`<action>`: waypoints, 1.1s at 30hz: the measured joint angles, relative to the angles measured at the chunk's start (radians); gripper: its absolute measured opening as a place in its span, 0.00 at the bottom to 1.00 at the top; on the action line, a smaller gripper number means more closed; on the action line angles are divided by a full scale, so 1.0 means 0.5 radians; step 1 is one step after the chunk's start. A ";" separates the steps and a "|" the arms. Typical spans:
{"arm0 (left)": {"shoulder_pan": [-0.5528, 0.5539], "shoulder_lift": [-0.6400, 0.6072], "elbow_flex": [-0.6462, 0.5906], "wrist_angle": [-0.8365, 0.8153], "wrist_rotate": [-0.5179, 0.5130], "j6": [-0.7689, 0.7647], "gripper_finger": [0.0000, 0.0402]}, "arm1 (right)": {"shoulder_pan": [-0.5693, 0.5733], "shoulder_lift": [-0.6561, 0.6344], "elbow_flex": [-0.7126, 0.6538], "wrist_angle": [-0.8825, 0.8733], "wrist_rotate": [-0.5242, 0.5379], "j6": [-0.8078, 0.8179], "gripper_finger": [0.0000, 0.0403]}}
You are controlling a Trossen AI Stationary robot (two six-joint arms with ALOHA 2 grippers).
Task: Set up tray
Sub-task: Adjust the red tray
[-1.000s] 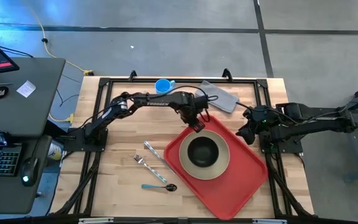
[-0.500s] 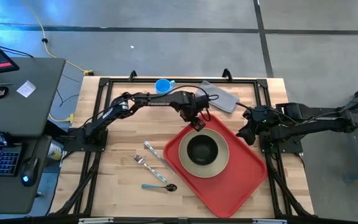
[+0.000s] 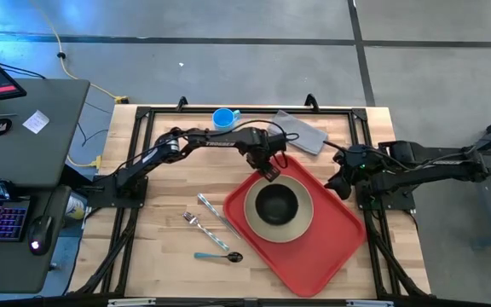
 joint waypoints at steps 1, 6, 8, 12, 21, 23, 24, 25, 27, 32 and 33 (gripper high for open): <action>0.001 -0.001 -0.007 0.001 -0.001 -0.020 0.35 | 0.000 0.000 0.000 -0.002 0.000 -0.001 0.34; 0.038 -0.004 -0.010 -0.074 0.072 -0.038 0.21 | 0.000 0.000 0.000 -0.003 0.022 -0.001 0.34; 0.052 -0.004 -0.011 -0.099 0.143 -0.052 0.20 | 0.000 0.000 0.000 -0.003 0.032 -0.007 0.34; 0.058 -0.003 -0.012 -0.140 0.172 -0.130 0.22 | 0.000 0.000 0.000 -0.003 0.036 -0.023 0.34; 0.055 0.000 -0.015 -0.315 0.096 -0.276 0.23 | -0.001 0.000 0.000 -0.003 0.045 -0.046 0.34; 0.055 -0.001 -0.015 -0.320 0.097 -0.284 0.22 | 0.000 0.000 0.000 -0.002 0.045 -0.049 0.34; 0.055 -0.001 -0.015 -0.327 0.097 -0.306 0.22 | 0.000 0.000 0.000 -0.002 0.045 -0.053 0.34; 0.056 -0.001 -0.015 -0.337 0.097 -0.335 0.22 | 0.000 0.000 0.000 -0.002 0.045 -0.053 0.34; 0.056 -0.001 -0.015 -0.361 0.096 -0.389 0.22 | 0.000 0.000 0.000 -0.002 0.045 -0.053 0.34; 0.056 -0.001 -0.016 -0.455 0.084 -0.467 0.24 | 0.000 0.000 0.000 0.013 0.045 -0.054 0.34; 0.056 -0.001 -0.016 -0.462 0.084 -0.464 0.24 | 0.000 0.000 0.000 0.012 0.052 -0.054 0.34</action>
